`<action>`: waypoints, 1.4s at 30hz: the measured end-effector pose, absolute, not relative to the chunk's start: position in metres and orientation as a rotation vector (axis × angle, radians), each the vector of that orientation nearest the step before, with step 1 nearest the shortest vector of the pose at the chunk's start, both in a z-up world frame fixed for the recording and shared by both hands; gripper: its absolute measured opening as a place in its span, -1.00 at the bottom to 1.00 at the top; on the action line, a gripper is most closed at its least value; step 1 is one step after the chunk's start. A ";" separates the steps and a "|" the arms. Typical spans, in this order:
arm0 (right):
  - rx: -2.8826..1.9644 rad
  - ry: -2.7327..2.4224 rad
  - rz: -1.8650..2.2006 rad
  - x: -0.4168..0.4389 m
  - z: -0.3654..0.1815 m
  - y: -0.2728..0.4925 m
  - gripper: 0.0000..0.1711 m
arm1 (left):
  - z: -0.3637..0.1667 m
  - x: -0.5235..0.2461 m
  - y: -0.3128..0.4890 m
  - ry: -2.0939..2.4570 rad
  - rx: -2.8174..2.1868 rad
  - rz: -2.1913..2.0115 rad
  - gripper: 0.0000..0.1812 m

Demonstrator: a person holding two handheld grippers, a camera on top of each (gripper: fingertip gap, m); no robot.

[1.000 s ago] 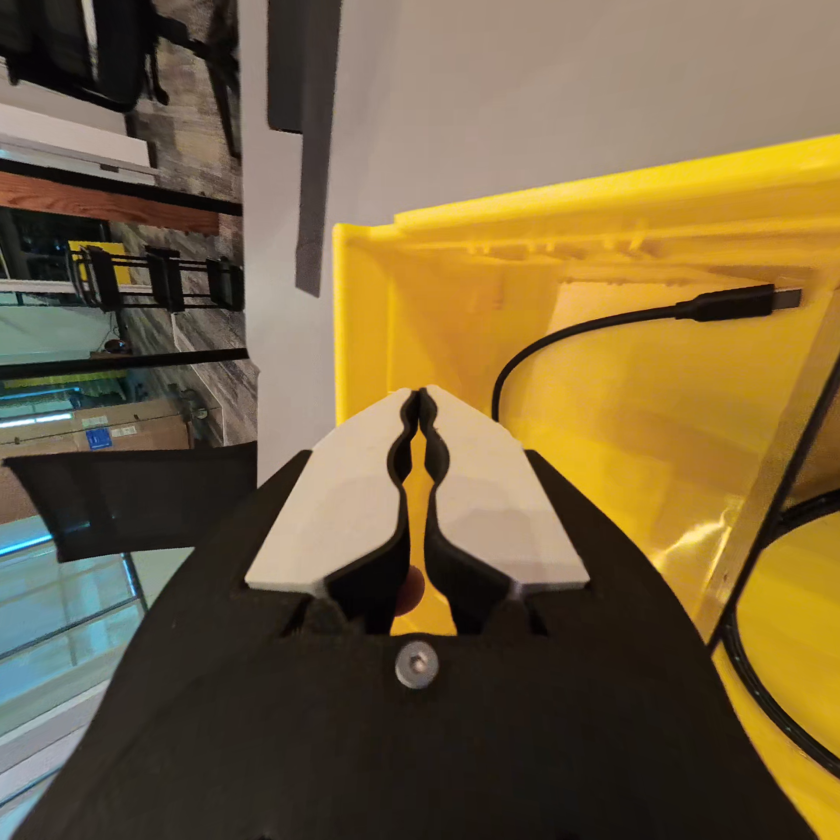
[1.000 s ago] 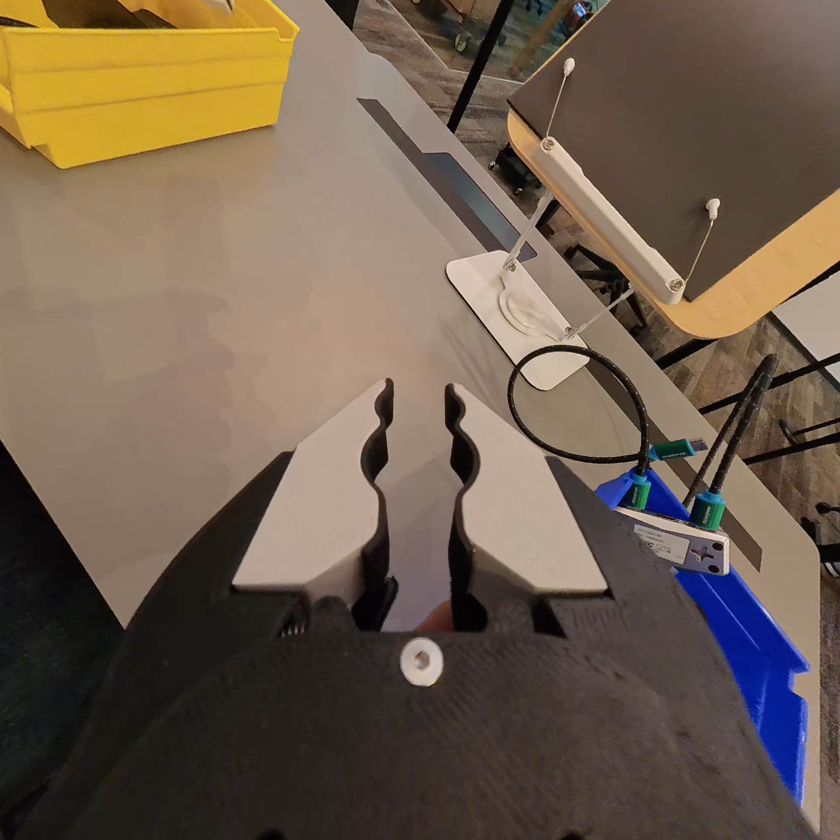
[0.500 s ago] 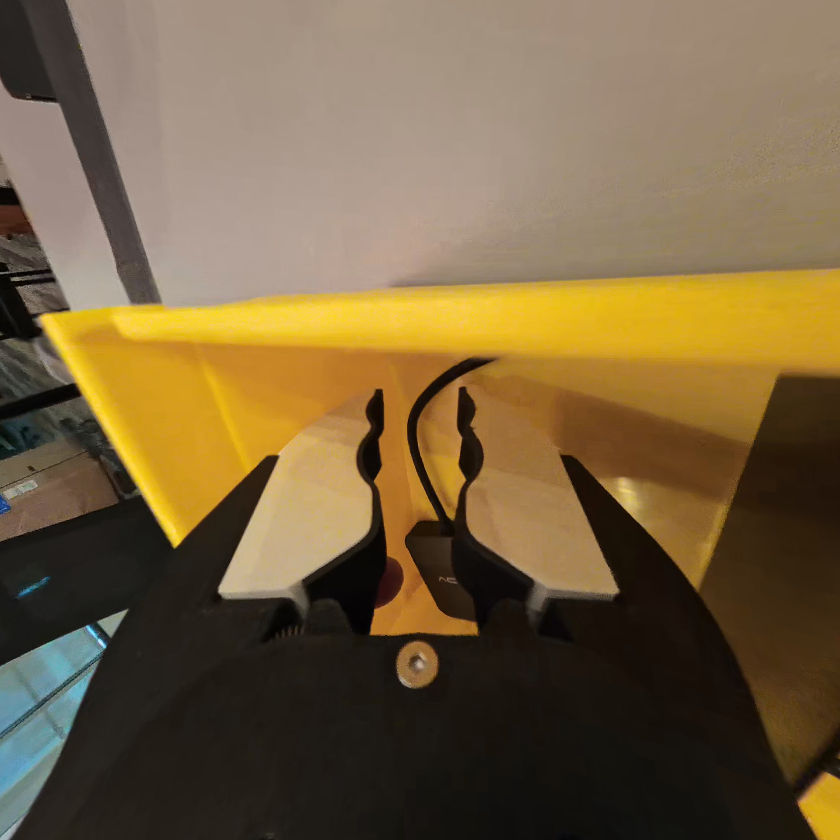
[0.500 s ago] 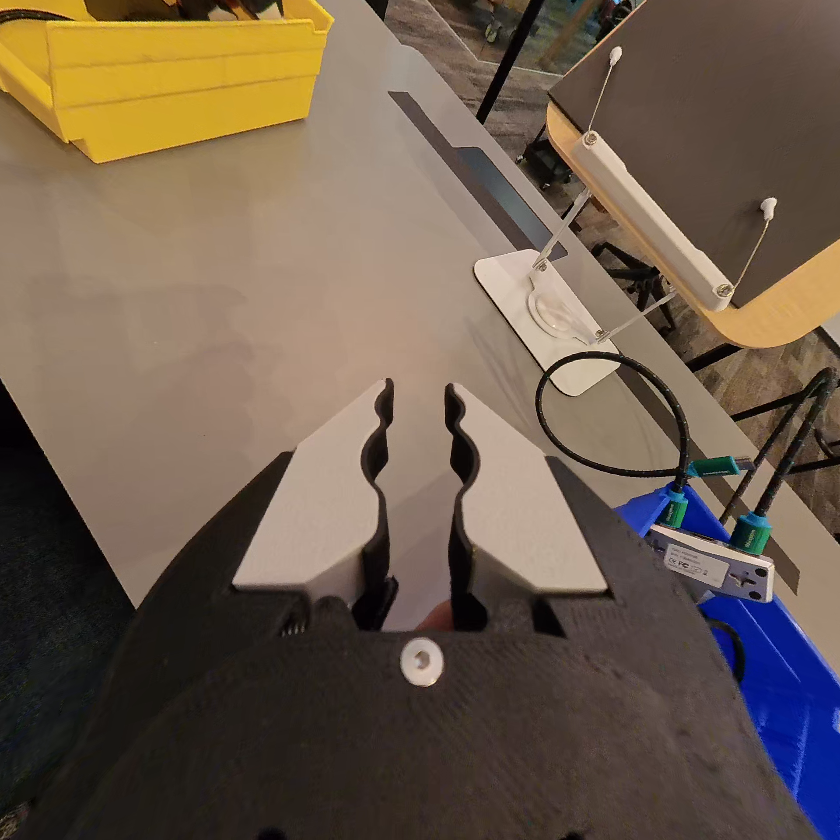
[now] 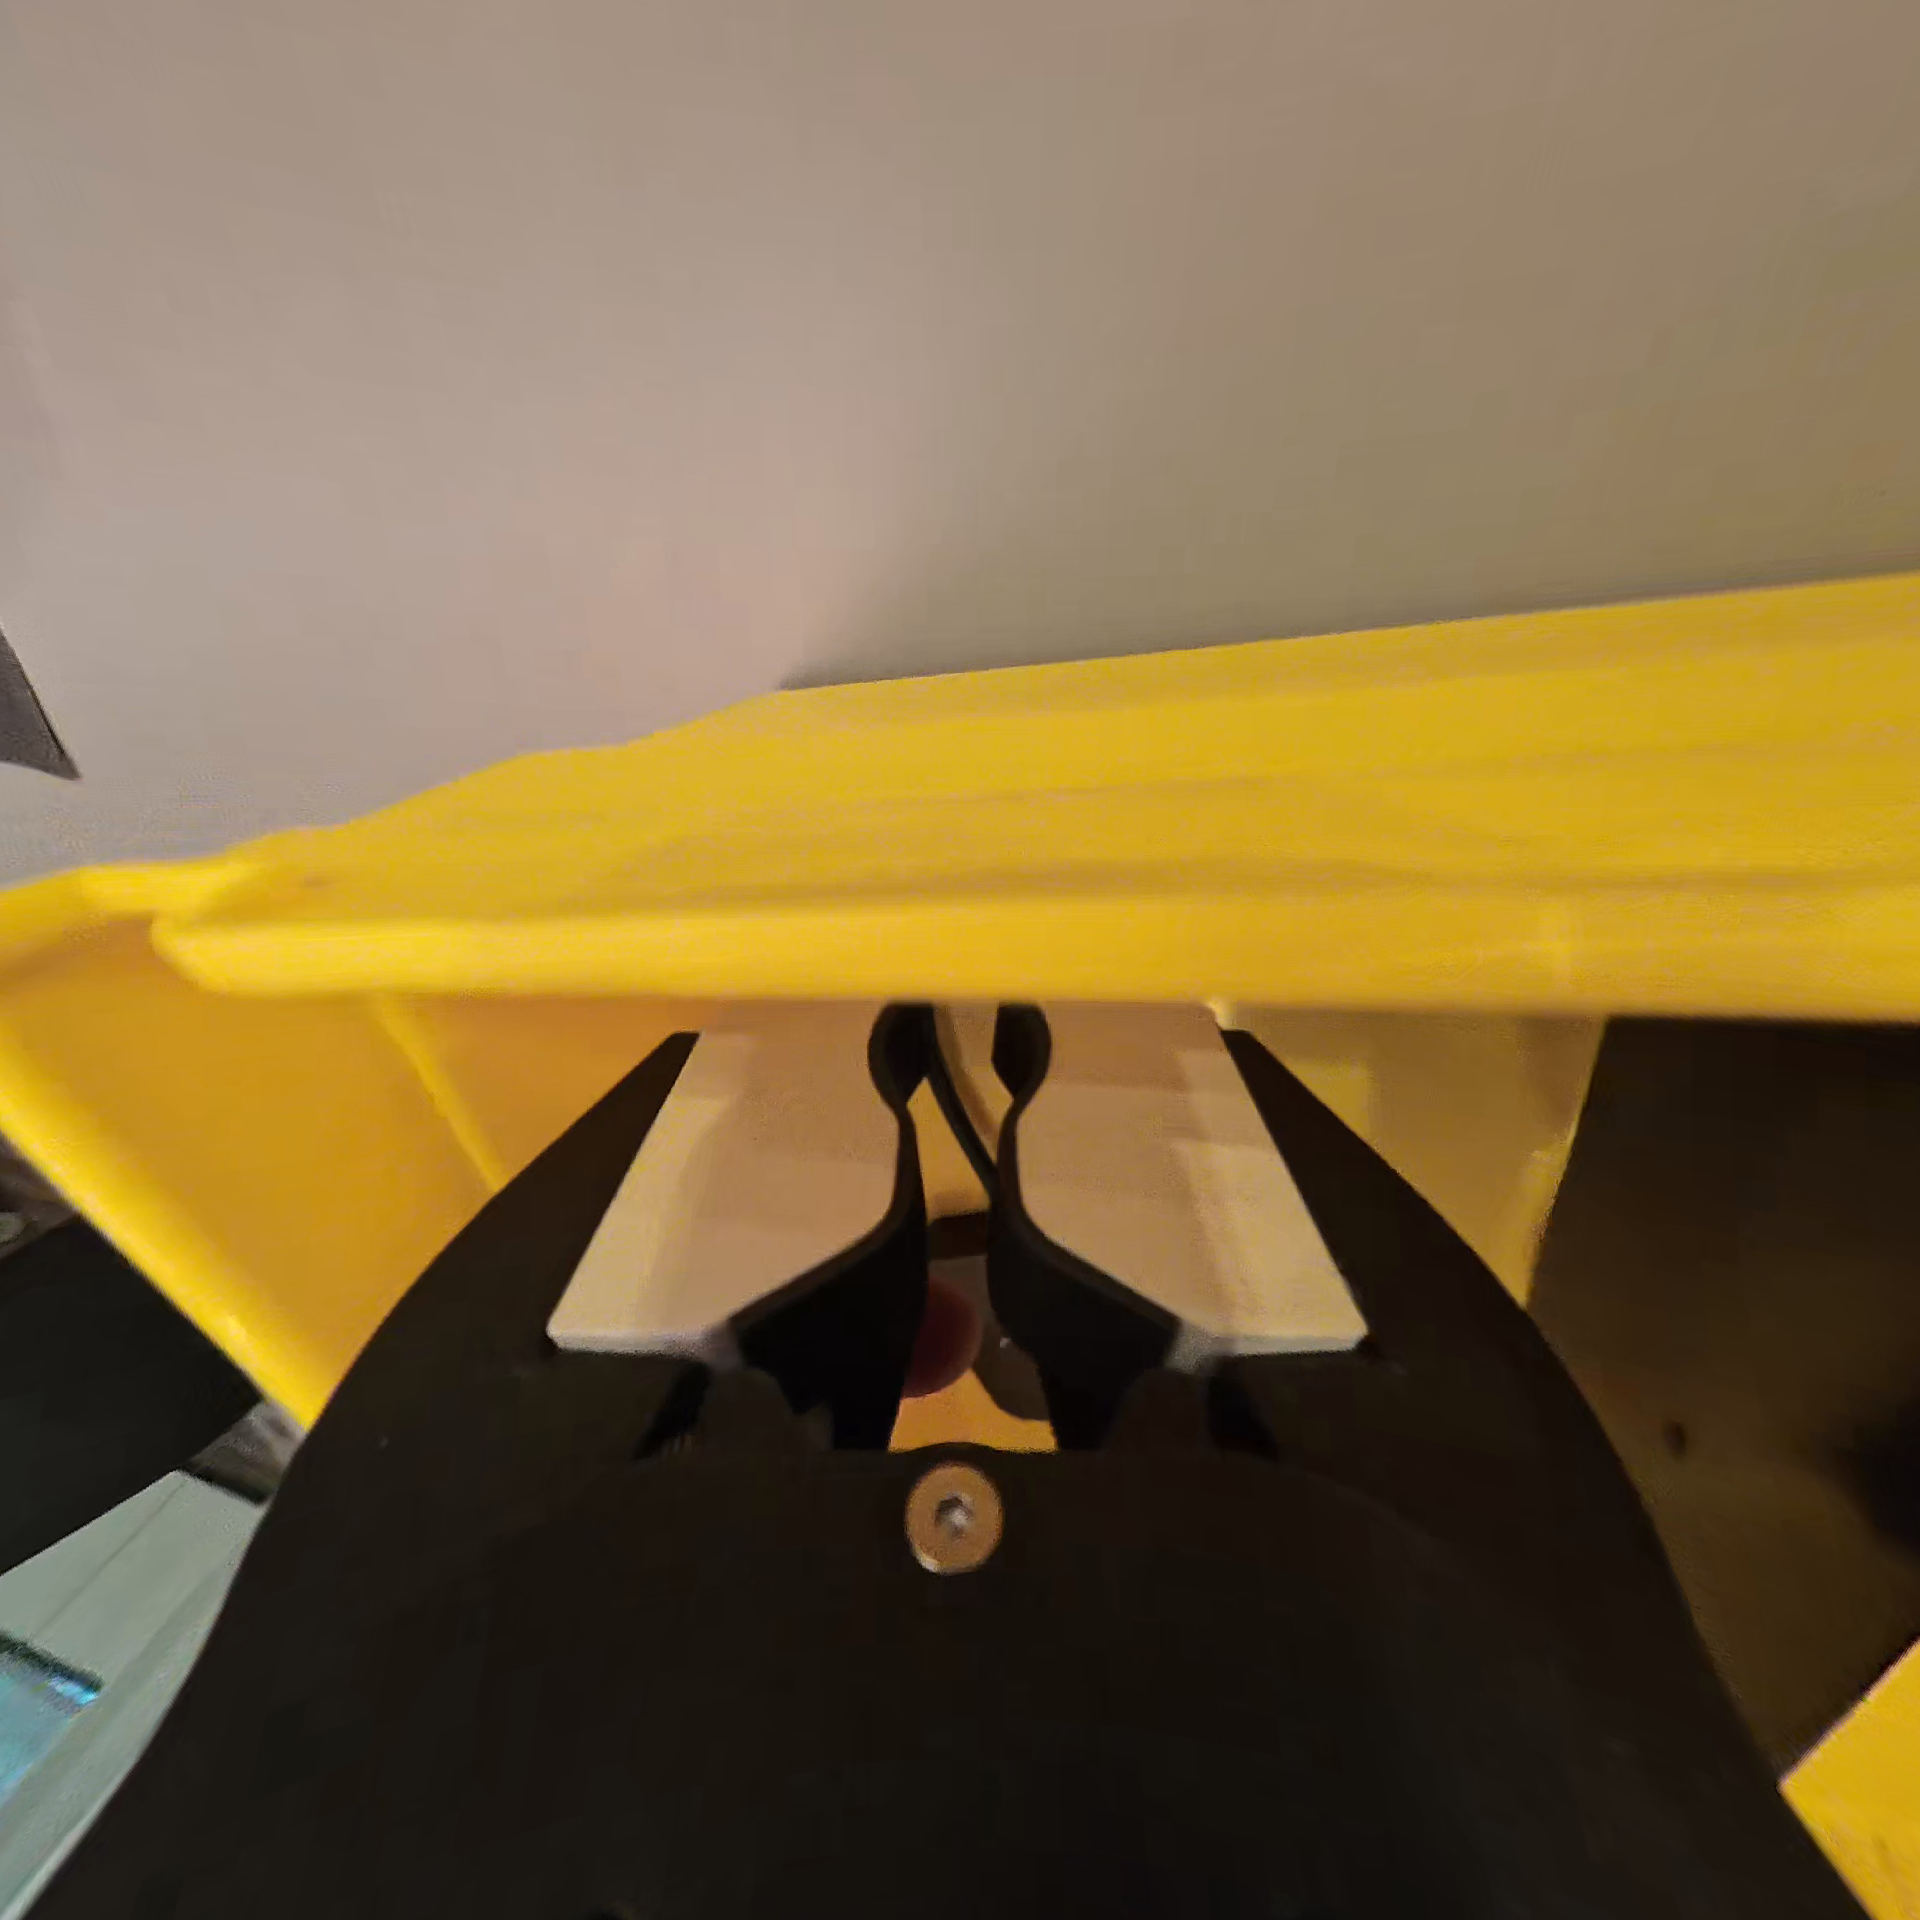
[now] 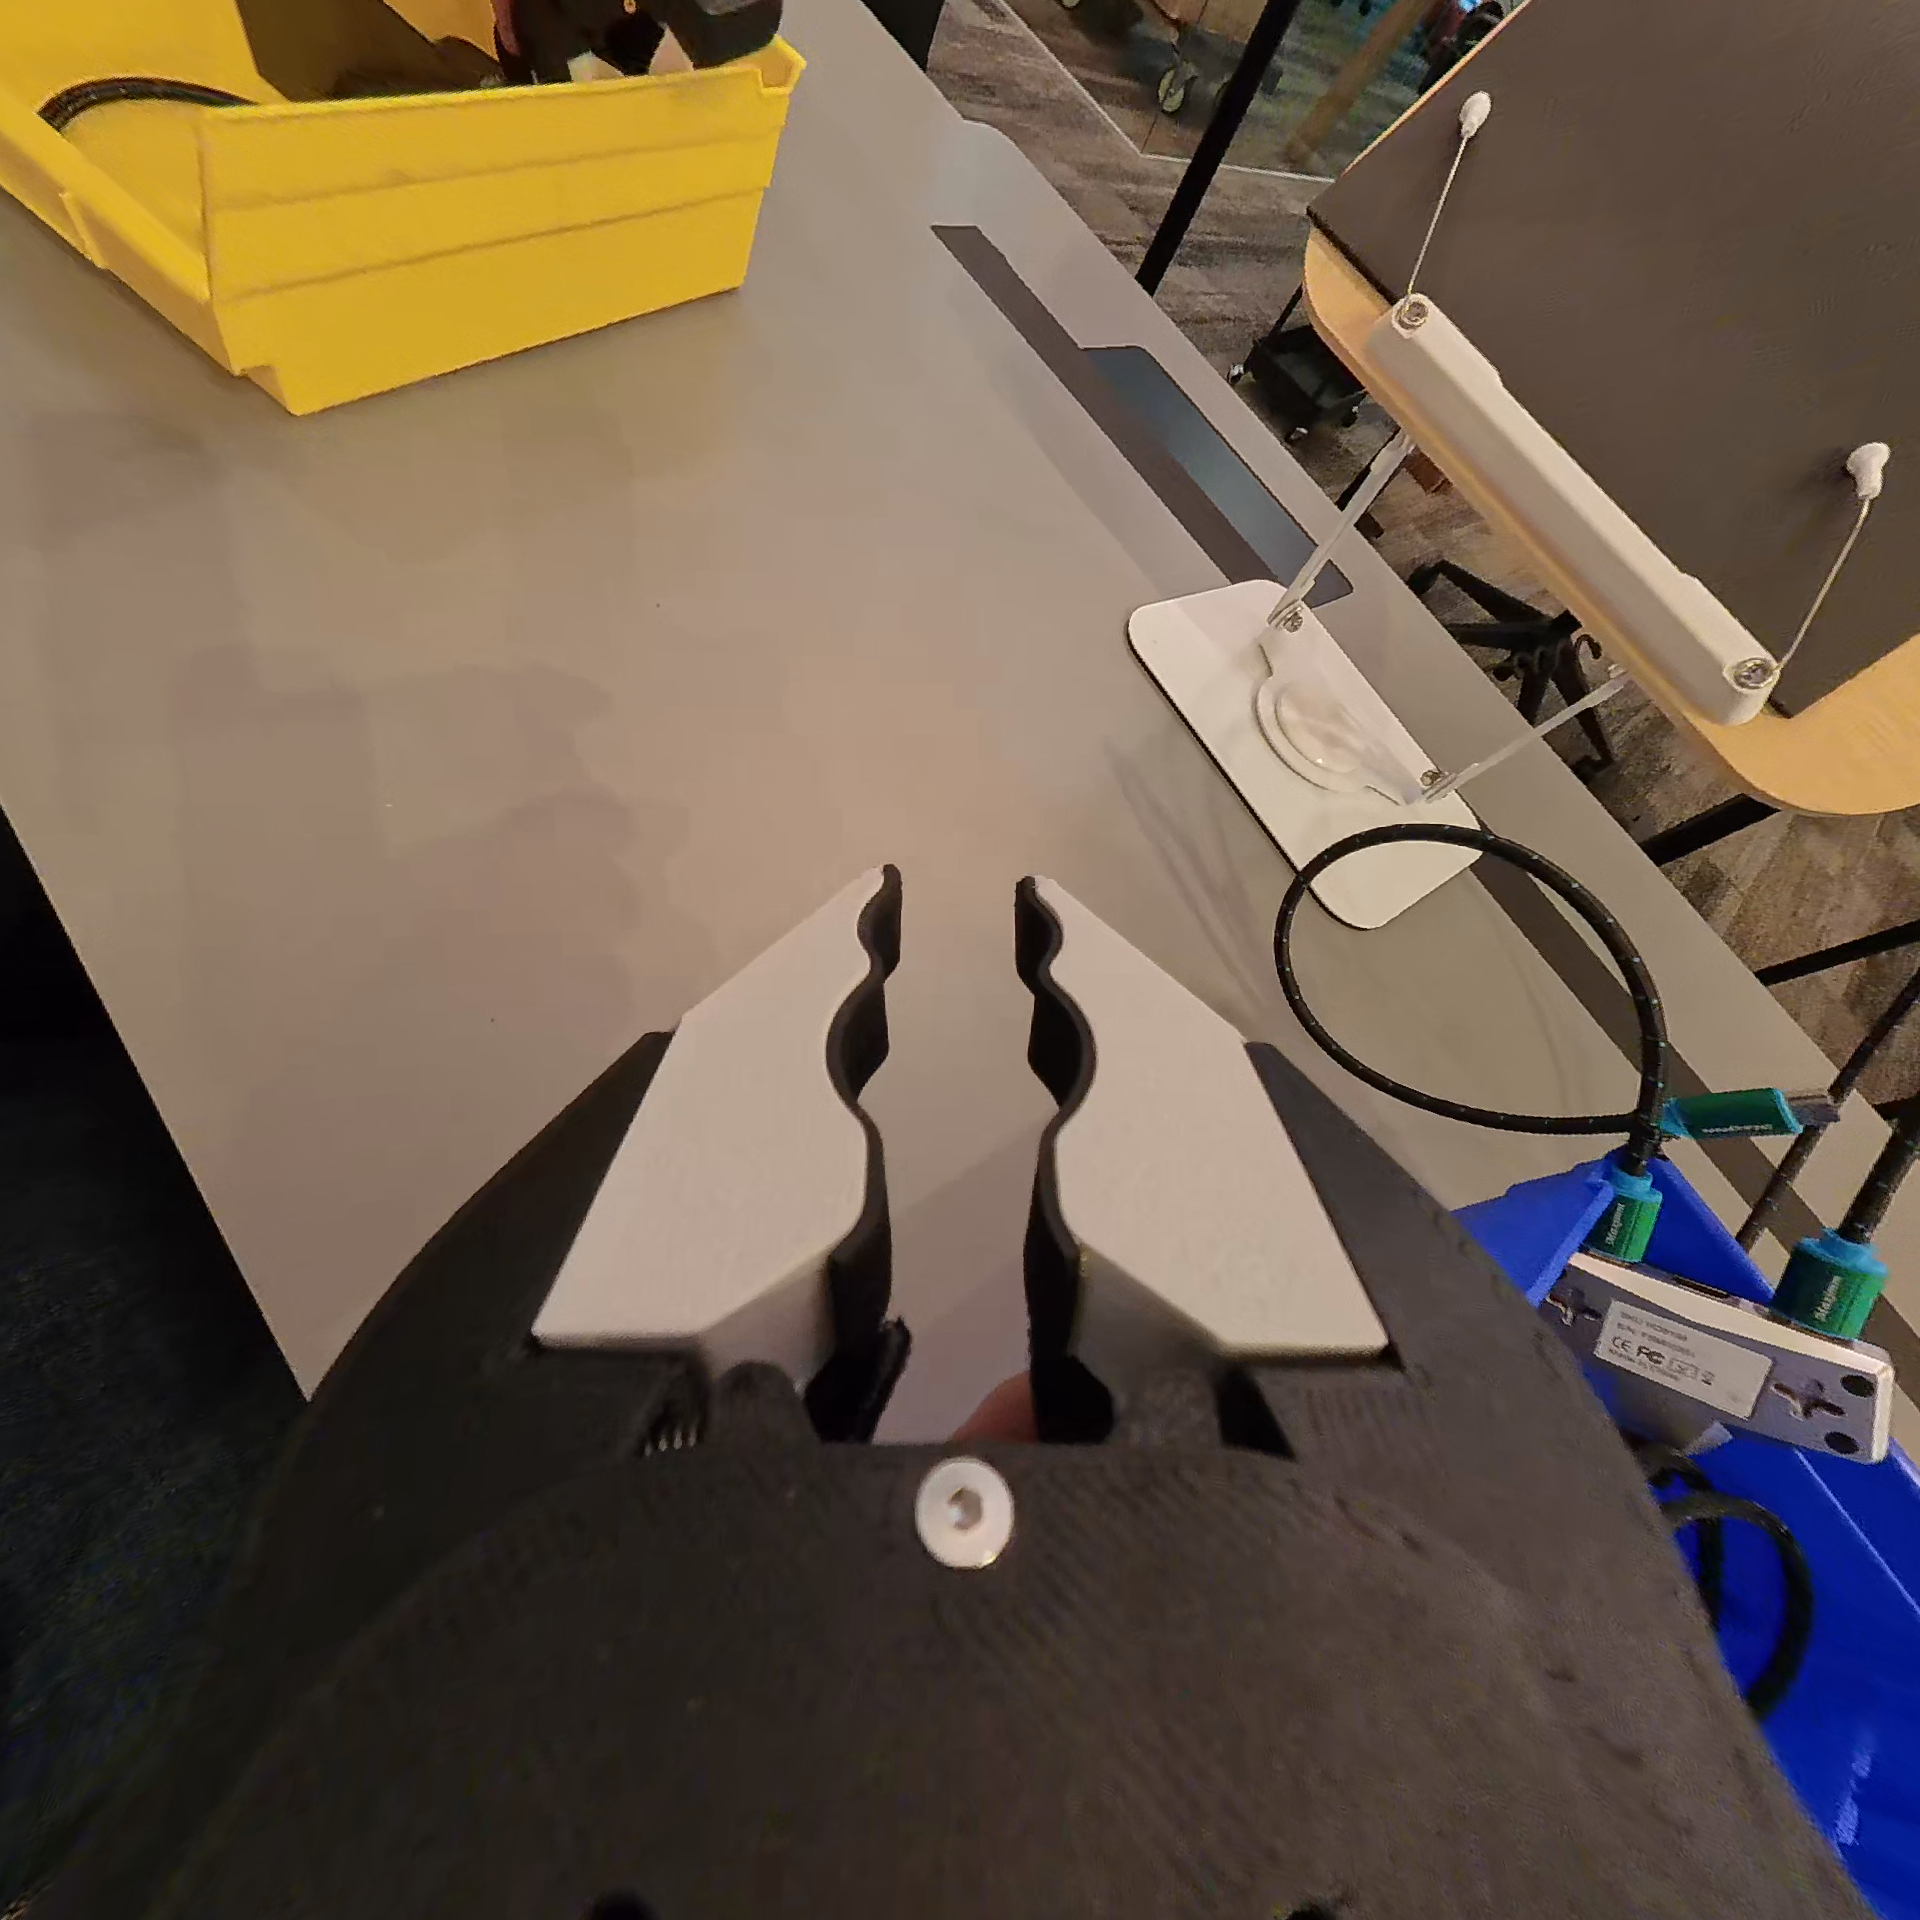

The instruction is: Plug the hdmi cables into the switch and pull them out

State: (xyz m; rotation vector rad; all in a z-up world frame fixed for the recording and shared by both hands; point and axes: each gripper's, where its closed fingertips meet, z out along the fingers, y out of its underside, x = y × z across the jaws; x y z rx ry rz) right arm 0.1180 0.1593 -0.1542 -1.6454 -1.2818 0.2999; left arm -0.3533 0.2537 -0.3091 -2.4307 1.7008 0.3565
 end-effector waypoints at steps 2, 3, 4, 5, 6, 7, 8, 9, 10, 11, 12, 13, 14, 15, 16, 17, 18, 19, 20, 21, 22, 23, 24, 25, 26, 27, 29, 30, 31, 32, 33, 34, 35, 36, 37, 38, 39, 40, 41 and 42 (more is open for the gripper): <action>-1.646 -1.280 0.300 0.119 -0.154 0.160 -0.77 | -0.306 -0.355 0.250 1.730 -2.416 0.380 -0.93; -1.646 -1.278 0.300 0.120 -0.154 0.160 -0.78 | -0.303 -0.356 0.249 1.715 -2.407 0.378 -0.94; -1.646 -1.275 0.302 0.121 -0.153 0.160 -0.78 | -0.299 -0.356 0.249 1.685 -2.401 0.364 -0.95; -1.646 -1.274 0.305 0.121 -0.153 0.160 -0.78 | -0.294 -0.356 0.248 1.659 -2.390 0.354 -0.95; -1.645 -1.272 0.309 0.121 -0.153 0.160 -0.78 | -0.288 -0.357 0.247 1.638 -2.369 0.356 -0.95; -1.644 -1.271 0.314 0.121 -0.153 0.160 -0.78 | -0.281 -0.359 0.247 1.612 -2.352 0.359 -0.95; -1.642 -1.271 0.320 0.120 -0.153 0.160 -0.78 | -0.275 -0.360 0.246 1.587 -2.336 0.358 -0.95; -1.639 -1.273 0.325 0.119 -0.152 0.159 -0.78 | -0.269 -0.361 0.246 1.564 -2.319 0.364 -0.96; -1.637 -1.275 0.329 0.117 -0.152 0.158 -0.78 | -0.263 -0.363 0.245 1.540 -2.305 0.372 -0.96; -1.634 -1.280 0.330 0.116 -0.152 0.158 -0.78 | -0.257 -0.364 0.245 1.516 -2.288 0.370 -0.96; -1.633 -1.284 0.329 0.115 -0.152 0.157 -0.78 | -0.250 -0.364 0.245 1.492 -2.266 0.371 -0.97; -1.631 -1.289 0.328 0.114 -0.152 0.157 -0.78 | -0.242 -0.364 0.245 1.467 -2.246 0.376 -0.97; -1.629 -1.294 0.328 0.112 -0.152 0.156 -0.78 | -0.235 -0.364 0.244 1.445 -2.227 0.379 -0.96; -1.626 -1.300 0.328 0.111 -0.151 0.155 -0.78 | -0.228 -0.364 0.244 1.428 -2.203 0.382 -0.96; -1.625 -1.305 0.328 0.110 -0.151 0.154 -0.78 | -0.221 -0.363 0.244 1.408 -2.182 0.383 -0.96; -1.625 -1.309 0.329 0.109 -0.152 0.154 -0.78 | -0.215 -0.362 0.244 1.392 -2.165 0.383 -0.96; -1.625 -1.313 0.331 0.108 -0.152 0.153 -0.78 | -0.208 -0.361 0.244 1.378 -2.143 0.384 -0.96; -1.624 -1.317 0.332 0.107 -0.152 0.152 -0.78 | -0.202 -0.360 0.244 1.358 -2.124 0.380 -0.96; -1.622 -1.321 0.332 0.106 -0.152 0.152 -0.78 | -0.196 -0.358 0.243 1.337 -2.101 0.370 -0.96; -1.621 -1.324 0.334 0.105 -0.152 0.151 -0.78 | -0.190 -0.355 0.242 1.313 -2.074 0.360 -0.96; -1.621 -1.327 0.336 0.104 -0.152 0.150 -0.78 | -0.185 -0.354 0.242 1.290 -2.050 0.354 -0.96; -1.619 -1.330 0.337 0.103 -0.152 0.149 -0.78 | -0.180 -0.353 0.241 1.268 -2.031 0.344 -0.96; -1.619 -1.333 0.338 0.103 -0.152 0.148 -0.78 | -0.176 -0.351 0.240 1.244 -2.012 0.332 -0.96; -1.619 -1.335 0.340 0.103 -0.153 0.147 -0.77 | -0.173 -0.351 0.239 1.222 -2.000 0.318 -0.96; -1.619 -1.336 0.341 0.102 -0.153 0.147 -0.77 | -0.171 -0.350 0.238 1.204 -1.991 0.302 -0.96; -1.620 -1.338 0.341 0.102 -0.153 0.147 -0.77 | -0.169 -0.349 0.238 1.191 -1.978 0.297 -0.96; -1.619 -1.342 0.342 0.101 -0.153 0.146 -0.77 | -0.166 -0.347 0.237 1.168 -1.959 0.283 -0.96; -1.619 -1.344 0.343 0.101 -0.153 0.146 -0.77 | -0.164 -0.345 0.237 1.158 -1.945 0.276 -0.96; -1.618 -1.345 0.344 0.100 -0.153 0.145 -0.77 | -0.161 -0.343 0.238 1.149 -1.932 0.268 -0.96; -1.618 -1.347 0.345 0.100 -0.154 0.145 -0.77 | -0.159 -0.341 0.238 1.141 -1.921 0.264 -0.96; -1.619 -1.347 0.346 0.100 -0.154 0.144 -0.77 | -0.157 -0.340 0.239 1.137 -1.913 0.258 -0.96; -1.619 -1.347 0.347 0.100 -0.154 0.144 -0.77 | -0.154 -0.338 0.240 1.131 -1.903 0.255 -0.96; -1.621 -1.348 0.348 0.099 -0.155 0.144 -0.77 | -0.152 -0.336 0.241 1.122 -1.893 0.247 -0.96; -1.621 -1.348 0.349 0.099 -0.155 0.144 -0.77 | -0.149 -0.334 0.242 1.113 -1.882 0.240 -0.96; -1.622 -1.348 0.349 0.099 -0.156 0.144 -0.77 | -0.146 -0.333 0.243 1.107 -1.871 0.239 -0.96; -1.622 -1.348 0.351 0.099 -0.156 0.144 -0.77 | -0.143 -0.331 0.243 1.101 -1.861 0.238 -0.96; -1.622 -1.349 0.352 0.099 -0.156 0.144 -0.77 | -0.140 -0.329 0.244 1.095 -1.852 0.234 -0.96; -1.622 -1.350 0.352 0.099 -0.156 0.143 -0.77 | -0.137 -0.327 0.245 1.090 -1.843 0.228 -0.96; -1.621 -1.350 0.353 0.099 -0.156 0.143 -0.77 | -0.134 -0.326 0.245 1.085 -1.835 0.224 -0.96; -1.621 -1.350 0.355 0.099 -0.157 0.143 -0.77 | -0.131 -0.324 0.246 1.082 -1.828 0.224 -0.96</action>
